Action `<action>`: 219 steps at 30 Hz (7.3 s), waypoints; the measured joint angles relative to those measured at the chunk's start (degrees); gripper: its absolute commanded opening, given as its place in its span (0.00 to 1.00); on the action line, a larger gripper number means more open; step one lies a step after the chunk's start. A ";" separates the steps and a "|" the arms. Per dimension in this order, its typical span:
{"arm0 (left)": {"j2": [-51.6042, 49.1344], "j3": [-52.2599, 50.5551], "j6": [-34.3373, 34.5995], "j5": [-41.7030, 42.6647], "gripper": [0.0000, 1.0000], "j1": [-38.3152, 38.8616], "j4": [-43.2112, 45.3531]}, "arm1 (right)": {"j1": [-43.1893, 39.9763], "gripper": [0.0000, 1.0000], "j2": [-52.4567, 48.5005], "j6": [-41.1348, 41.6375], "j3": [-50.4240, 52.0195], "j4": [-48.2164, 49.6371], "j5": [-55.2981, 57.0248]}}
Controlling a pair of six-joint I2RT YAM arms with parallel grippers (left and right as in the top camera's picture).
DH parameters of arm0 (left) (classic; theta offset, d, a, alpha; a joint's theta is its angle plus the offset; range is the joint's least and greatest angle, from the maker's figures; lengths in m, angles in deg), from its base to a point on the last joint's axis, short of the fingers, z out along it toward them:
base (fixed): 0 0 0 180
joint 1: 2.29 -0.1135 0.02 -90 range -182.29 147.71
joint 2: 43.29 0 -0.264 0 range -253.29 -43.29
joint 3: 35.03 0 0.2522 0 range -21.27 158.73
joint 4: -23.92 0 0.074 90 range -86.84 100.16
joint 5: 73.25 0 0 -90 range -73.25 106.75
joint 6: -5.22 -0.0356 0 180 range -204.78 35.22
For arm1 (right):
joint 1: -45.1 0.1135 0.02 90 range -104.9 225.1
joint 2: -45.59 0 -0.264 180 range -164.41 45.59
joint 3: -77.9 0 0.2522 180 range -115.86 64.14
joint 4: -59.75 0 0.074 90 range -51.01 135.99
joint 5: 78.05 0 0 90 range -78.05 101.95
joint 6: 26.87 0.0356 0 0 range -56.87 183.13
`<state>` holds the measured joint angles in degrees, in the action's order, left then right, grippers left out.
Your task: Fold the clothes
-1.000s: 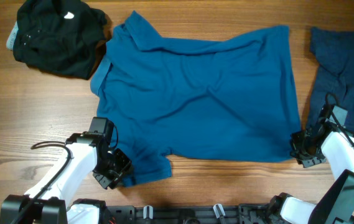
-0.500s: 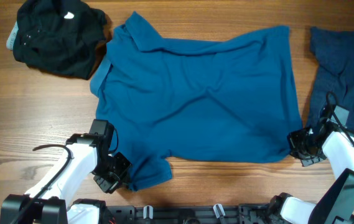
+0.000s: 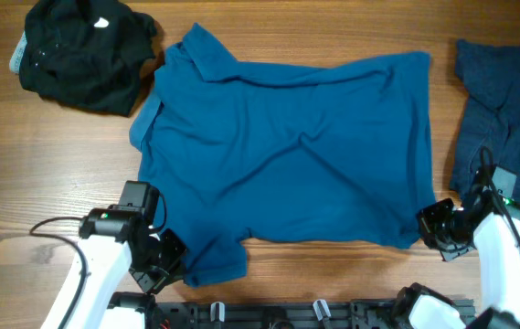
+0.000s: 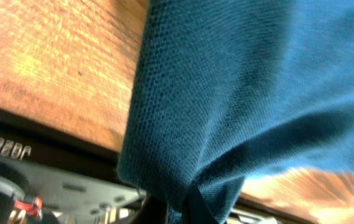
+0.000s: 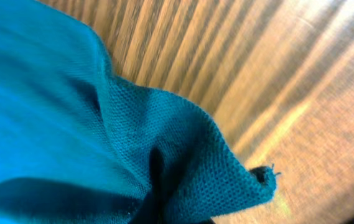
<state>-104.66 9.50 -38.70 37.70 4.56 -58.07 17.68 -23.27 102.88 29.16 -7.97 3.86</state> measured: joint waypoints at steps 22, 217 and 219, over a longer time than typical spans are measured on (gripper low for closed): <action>6.88 14.53 1.75 -6.19 0.04 0.11 -0.07 | 0.11 0.04 10.69 -0.22 -11.74 -7.72 5.25; -30.80 18.71 0.13 -22.23 0.04 -7.48 28.83 | 15.65 0.08 -23.76 -7.61 -9.29 19.54 -3.67; -30.80 18.71 0.26 -22.62 0.04 -7.58 28.70 | 15.65 0.08 -23.76 -7.61 -9.29 19.54 -3.67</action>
<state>-135.45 28.21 -38.43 15.07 -3.03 -29.37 33.33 -47.03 95.27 19.87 11.57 0.18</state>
